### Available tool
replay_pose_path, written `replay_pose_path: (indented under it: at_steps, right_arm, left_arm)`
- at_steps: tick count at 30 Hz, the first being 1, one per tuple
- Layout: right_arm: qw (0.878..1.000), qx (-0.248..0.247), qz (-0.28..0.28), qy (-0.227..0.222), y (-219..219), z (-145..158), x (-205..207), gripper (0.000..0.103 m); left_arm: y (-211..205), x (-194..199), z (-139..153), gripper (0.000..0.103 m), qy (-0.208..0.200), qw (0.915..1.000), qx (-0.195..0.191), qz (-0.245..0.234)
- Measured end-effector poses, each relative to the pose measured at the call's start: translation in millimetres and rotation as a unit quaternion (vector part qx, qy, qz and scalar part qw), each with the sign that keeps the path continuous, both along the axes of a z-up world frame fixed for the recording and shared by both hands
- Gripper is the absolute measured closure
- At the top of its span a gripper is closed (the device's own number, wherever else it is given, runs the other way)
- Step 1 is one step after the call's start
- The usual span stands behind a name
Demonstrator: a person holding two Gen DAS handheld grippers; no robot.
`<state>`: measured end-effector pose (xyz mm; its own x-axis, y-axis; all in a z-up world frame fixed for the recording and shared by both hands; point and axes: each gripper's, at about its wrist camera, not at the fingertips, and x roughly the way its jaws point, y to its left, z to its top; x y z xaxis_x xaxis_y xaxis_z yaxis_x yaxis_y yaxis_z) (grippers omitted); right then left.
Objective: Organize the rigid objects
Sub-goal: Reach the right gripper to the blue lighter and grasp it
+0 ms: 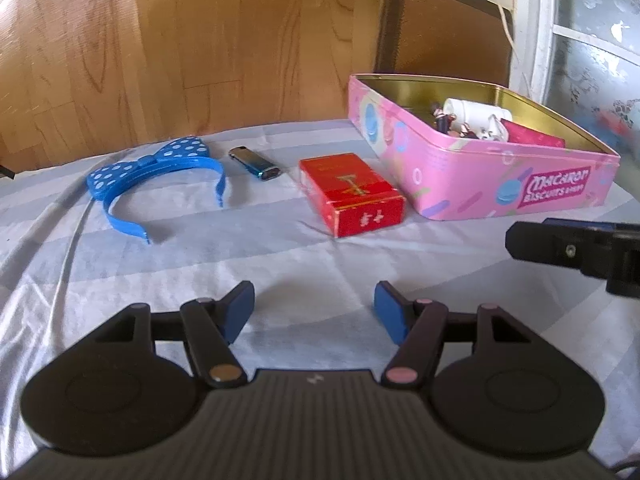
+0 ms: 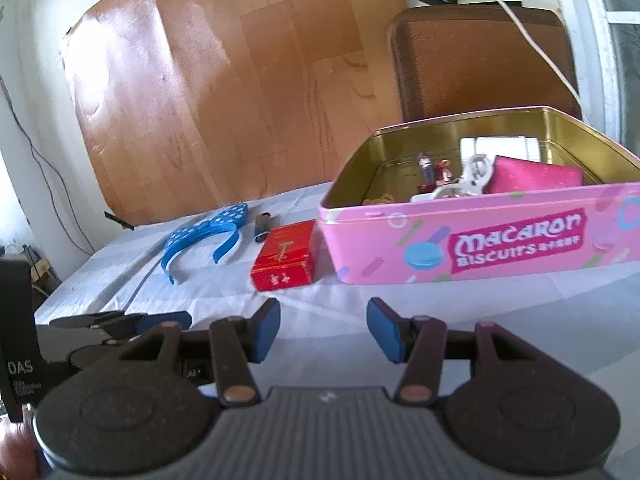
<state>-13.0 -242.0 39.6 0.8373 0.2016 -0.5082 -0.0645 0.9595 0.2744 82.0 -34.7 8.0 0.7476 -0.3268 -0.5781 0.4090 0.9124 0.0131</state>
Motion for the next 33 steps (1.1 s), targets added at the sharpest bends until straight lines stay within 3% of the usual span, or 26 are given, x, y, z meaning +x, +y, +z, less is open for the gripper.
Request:
replay_pose_path:
  at_steps: [11,16,23,29,33]
  right_arm:
    - [0.999,-0.018,0.028,0.007,22.8,-0.3,14.1,0.052]
    - [0.998,-0.034,0.05,0.005,40.0,2.2,23.7,0.052]
    - [0.994,-0.066,0.082,-0.005,65.3,3.7,47.5,0.052]
    - [0.988,-0.115,0.099,-0.033,87.9,11.3,90.7,0.054]
    - [0.984,-0.148,0.102,-0.021,105.2,12.1,147.9,0.056]
  left_arm:
    - [24.7,14.0,2.3,0.035,-0.001,0.9996,-0.011,0.024]
    - [48.5,24.8,3.9,0.035,-0.017,0.9978,-0.012,0.064]
    - [83.5,39.1,2.8,0.035,0.002,0.9906,-0.073,0.115]
    - [85.9,40.1,2.4,0.035,0.002,0.9876,-0.093,0.126]
    - [84.9,38.1,3.5,0.035,-0.011,0.9881,-0.092,0.123]
